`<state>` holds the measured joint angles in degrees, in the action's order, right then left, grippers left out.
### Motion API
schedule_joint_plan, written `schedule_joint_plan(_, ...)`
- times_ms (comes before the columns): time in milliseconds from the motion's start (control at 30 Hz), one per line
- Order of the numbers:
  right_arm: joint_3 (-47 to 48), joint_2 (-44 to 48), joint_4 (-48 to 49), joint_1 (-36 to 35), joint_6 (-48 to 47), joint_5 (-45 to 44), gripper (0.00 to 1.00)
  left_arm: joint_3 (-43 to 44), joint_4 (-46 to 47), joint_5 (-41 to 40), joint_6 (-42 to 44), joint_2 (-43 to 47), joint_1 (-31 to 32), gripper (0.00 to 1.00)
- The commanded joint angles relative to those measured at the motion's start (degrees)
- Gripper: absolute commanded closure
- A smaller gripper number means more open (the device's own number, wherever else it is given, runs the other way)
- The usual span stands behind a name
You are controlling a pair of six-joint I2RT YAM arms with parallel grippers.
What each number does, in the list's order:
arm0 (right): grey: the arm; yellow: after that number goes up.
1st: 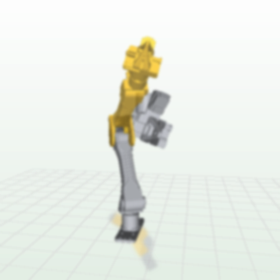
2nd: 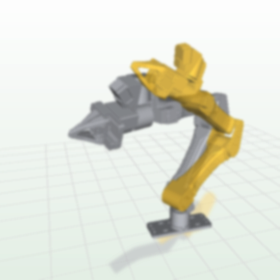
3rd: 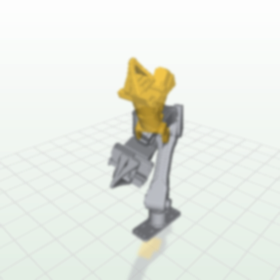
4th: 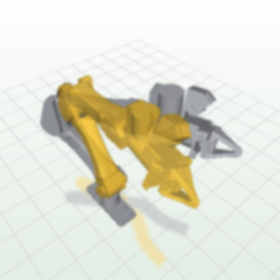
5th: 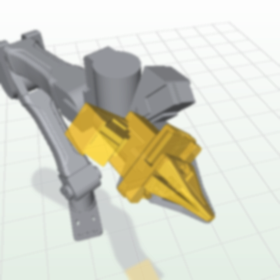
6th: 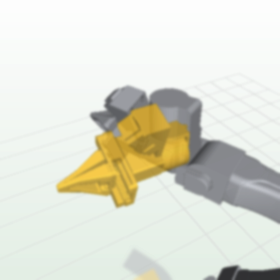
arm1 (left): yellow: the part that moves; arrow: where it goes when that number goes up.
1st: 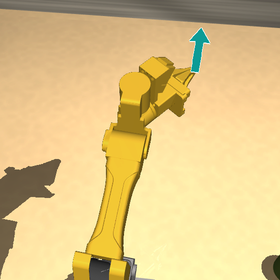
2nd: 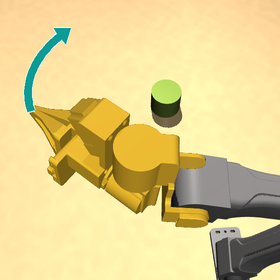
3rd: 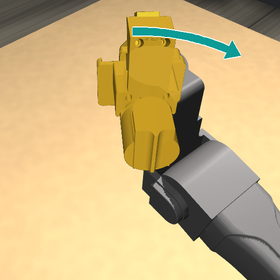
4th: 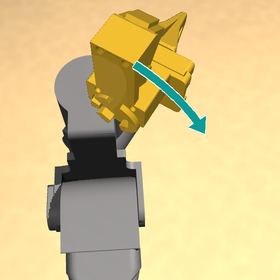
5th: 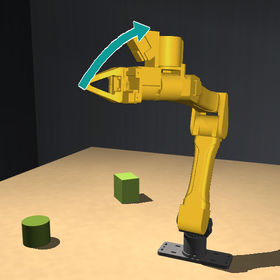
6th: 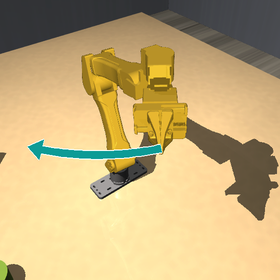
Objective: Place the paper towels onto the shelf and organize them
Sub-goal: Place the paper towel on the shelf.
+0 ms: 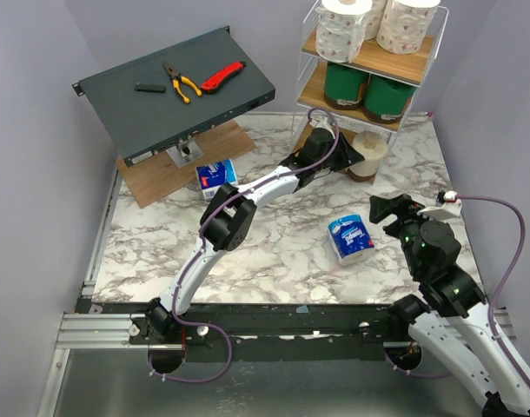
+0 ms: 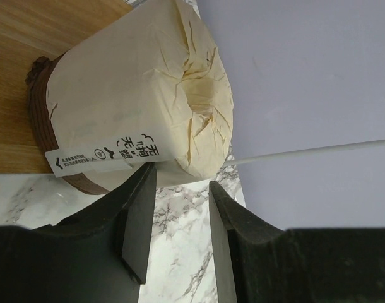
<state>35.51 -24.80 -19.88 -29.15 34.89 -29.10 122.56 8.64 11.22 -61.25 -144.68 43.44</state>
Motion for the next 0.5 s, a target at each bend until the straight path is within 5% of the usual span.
schedule_joint_plan(0,1.4,0.1,-1.4,0.1,-0.7,-1.3,0.14,3.2,1.0,0.8,-1.6,-2.4,0.5,0.69)
schedule_joint_plan(467,1.5,-0.7,-1.7,0.2,-0.6,-1.3,0.14,1.6,3.4,-0.1,-1.3,-1.2,0.2,0.66)
